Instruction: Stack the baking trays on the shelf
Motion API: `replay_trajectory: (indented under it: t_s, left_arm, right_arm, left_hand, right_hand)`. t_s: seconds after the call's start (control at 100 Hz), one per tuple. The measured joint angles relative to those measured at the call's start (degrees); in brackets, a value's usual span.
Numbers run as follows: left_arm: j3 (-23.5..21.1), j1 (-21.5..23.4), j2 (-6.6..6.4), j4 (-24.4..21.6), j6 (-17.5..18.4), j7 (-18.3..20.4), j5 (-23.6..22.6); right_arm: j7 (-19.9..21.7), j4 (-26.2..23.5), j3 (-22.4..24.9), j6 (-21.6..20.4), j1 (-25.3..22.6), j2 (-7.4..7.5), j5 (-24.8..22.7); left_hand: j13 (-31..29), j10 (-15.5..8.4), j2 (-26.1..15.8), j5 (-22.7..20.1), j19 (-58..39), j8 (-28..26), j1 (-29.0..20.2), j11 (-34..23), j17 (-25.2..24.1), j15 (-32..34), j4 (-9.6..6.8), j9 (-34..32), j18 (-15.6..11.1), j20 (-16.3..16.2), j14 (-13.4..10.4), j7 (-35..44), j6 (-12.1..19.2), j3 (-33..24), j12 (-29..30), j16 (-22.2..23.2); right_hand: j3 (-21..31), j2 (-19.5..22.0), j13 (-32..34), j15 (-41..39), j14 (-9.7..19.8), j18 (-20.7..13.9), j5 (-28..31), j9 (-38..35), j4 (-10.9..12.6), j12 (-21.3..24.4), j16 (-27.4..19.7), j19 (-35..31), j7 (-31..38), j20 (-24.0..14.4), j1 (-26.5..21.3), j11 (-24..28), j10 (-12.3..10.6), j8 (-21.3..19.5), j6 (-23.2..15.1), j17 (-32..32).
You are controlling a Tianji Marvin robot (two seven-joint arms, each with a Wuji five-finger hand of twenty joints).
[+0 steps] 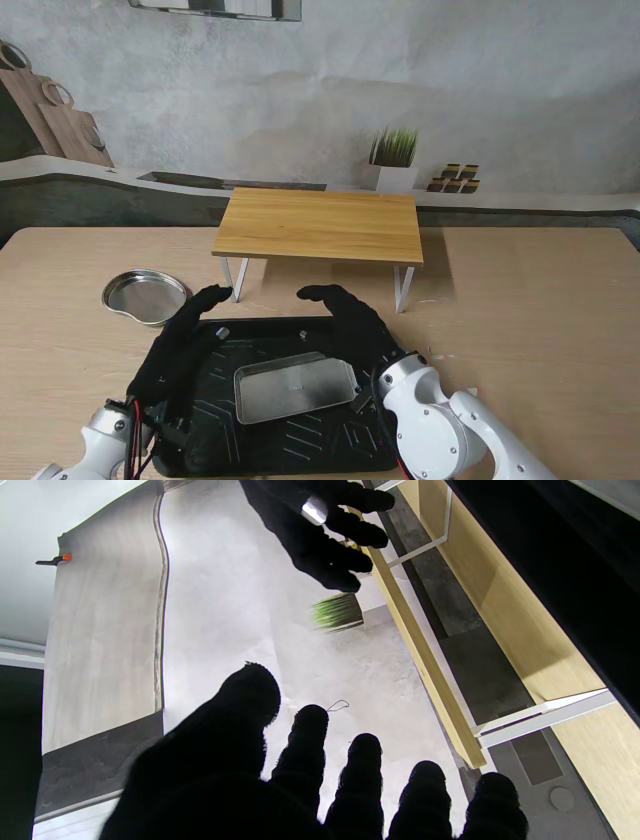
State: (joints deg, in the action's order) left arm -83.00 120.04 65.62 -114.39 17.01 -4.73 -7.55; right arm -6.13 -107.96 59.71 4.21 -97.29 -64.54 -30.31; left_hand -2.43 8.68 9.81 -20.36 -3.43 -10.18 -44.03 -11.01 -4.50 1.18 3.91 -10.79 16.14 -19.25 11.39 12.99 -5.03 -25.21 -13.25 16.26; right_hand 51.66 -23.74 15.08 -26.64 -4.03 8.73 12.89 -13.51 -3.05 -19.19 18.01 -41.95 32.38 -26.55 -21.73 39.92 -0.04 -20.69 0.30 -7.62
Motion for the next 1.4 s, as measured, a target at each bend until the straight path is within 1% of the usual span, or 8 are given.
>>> replay_trajectory:
  t_s: [0.2, 0.37, 0.57, 0.67, 0.72, 0.84, 0.99, 1.4]
  left_arm:
    - [1.0, -0.8, -0.01, 0.4, -1.0, -0.1, -1.2]
    - [1.4, -1.1, -0.01, 0.8, -1.3, -0.2, -1.7]
    - [1.6, -1.2, -0.06, 1.0, -1.8, -0.2, -3.0]
    - [1.3, -1.9, -0.04, 1.4, -1.8, -0.5, -6.6]
    - [0.5, -2.2, 0.0, 1.5, -2.3, -0.4, -8.1]
    - [-2.7, -3.5, 0.07, 2.0, -3.2, -0.3, -15.9]
    - [-7.1, -5.0, -0.19, 3.2, -3.4, 0.3, -19.3]
    - [-12.3, -12.5, -2.3, 14.2, -5.3, 3.6, -31.9]
  right_arm:
    - [-3.1, -0.2, 0.8, -2.9, -1.7, -0.44, 1.6]
    - [-2.7, 0.3, 1.1, -4.5, -1.8, -0.56, 2.1]
    - [-2.8, 1.7, 1.8, -7.7, -1.9, -0.65, 3.4]
    - [-2.1, 1.6, 2.8, -7.7, -2.4, -0.63, 3.7]
    - [-2.4, 1.6, 2.9, -7.7, -2.6, -0.61, 3.6]
    - [-2.5, 1.2, 3.5, -7.7, -3.1, -0.62, 3.9]
    - [-3.3, 0.9, 3.8, -7.6, -3.3, -0.71, 4.5]
    - [-4.3, -0.2, 4.5, -6.5, -3.7, -1.02, 4.8]
  left_hand:
    - [0.0, 0.0, 0.0, 0.0, 0.0, 0.0, 0.0, 0.0, 0.0, 0.0, 0.0, 0.0, 0.0, 0.0, 0.0, 0.0, 0.0, 0.0, 0.0, 0.0]
    - [0.0, 0.0, 0.0, 0.0, 0.0, 0.0, 0.0, 0.0, 0.0, 0.0, 0.0, 0.0, 0.0, 0.0, 0.0, 0.0, -0.1, 0.0, 0.0, 0.0]
    - [0.0, 0.0, 1.2, -1.3, 0.0, -3.8, 0.0, -1.0, 0.0, 0.2, 0.0, 0.0, 0.0, -0.2, 0.3, 4.1, -4.1, -1.1, -0.7, 1.2]
    - [0.0, 0.8, 2.8, -1.3, -0.3, -4.5, -0.1, -1.9, -0.1, 1.9, 0.0, -0.1, 0.0, -2.9, 0.9, 4.5, -4.1, -2.7, -2.1, 5.6]
    - [0.0, 0.8, 3.4, 0.1, -1.4, -5.9, 0.0, -2.8, -0.2, 2.1, 0.0, -0.1, 0.1, -5.3, 1.3, 7.3, -5.0, -3.9, -3.4, 8.0]
    - [0.0, 1.4, 5.3, 2.3, -4.5, -9.2, 0.1, -4.6, -1.0, 3.4, 0.0, -0.1, 0.7, -12.0, 2.0, 11.4, -6.4, -6.9, -5.7, 13.1]
    - [-0.5, 1.4, 7.1, 3.0, -7.3, -9.6, 0.3, -6.0, -1.7, 3.5, 0.0, -1.6, 0.9, -21.0, 3.0, 12.7, -6.4, -10.2, -7.3, 16.4]
    - [-2.5, 1.4, 9.2, 3.7, -8.7, -10.6, 0.1, -7.2, -1.5, 4.3, 0.0, -3.0, 1.2, -25.2, 3.3, 14.2, -6.2, -12.5, -9.1, 17.3]
  right_hand:
    - [-1.8, 1.4, -2.3, 1.9, 0.0, 0.0, -0.5, 1.1, 0.0, 0.8, -0.7, 3.9, -2.7, -0.1, 0.8, -1.9, -0.3, 0.0, -2.2, 1.4]
    - [-5.8, 4.7, -5.6, 4.8, 0.8, 0.0, -3.6, 1.4, 0.0, 4.6, -2.6, 9.4, -7.7, -2.0, 1.5, -11.2, -1.3, 0.0, -4.9, 3.6]
    - [-9.8, 6.9, -5.7, 10.8, 2.8, -1.5, -4.3, 1.4, 0.0, 7.0, -5.5, 15.0, -14.9, -3.6, 2.2, -18.4, -3.9, -2.7, -9.2, 5.6]
    - [-10.4, 6.9, -5.7, 11.2, 2.8, -1.5, -4.2, 1.4, 0.0, 7.2, -5.5, 15.7, -18.2, -4.4, 2.2, -19.0, -4.0, -4.6, -9.3, 5.6]
    - [-10.5, 6.9, -5.7, 11.2, 2.8, -1.5, -4.0, 1.4, 1.7, 7.2, -5.5, 15.8, -19.5, -4.9, 2.2, -19.0, -4.0, -5.3, -9.3, 5.6]
    - [-11.0, 6.9, -5.7, 11.5, 2.9, -1.5, -2.0, 1.4, 1.7, 7.2, -5.6, 17.2, -25.6, -7.0, 2.2, -19.1, -4.0, -12.3, -9.4, 5.6]
    - [-11.0, 6.9, -5.7, 11.5, 2.9, -1.5, -1.9, 1.4, 1.7, 7.2, -5.6, 17.3, -26.4, -7.1, 2.2, -19.1, -4.0, -12.5, -9.4, 5.5]
    - [-11.0, 6.9, -5.7, 11.5, 2.9, -1.5, -1.2, 1.4, 1.7, 7.0, -5.6, 17.3, -26.6, -7.3, 2.2, -19.1, -4.0, -13.1, -9.4, 5.5]
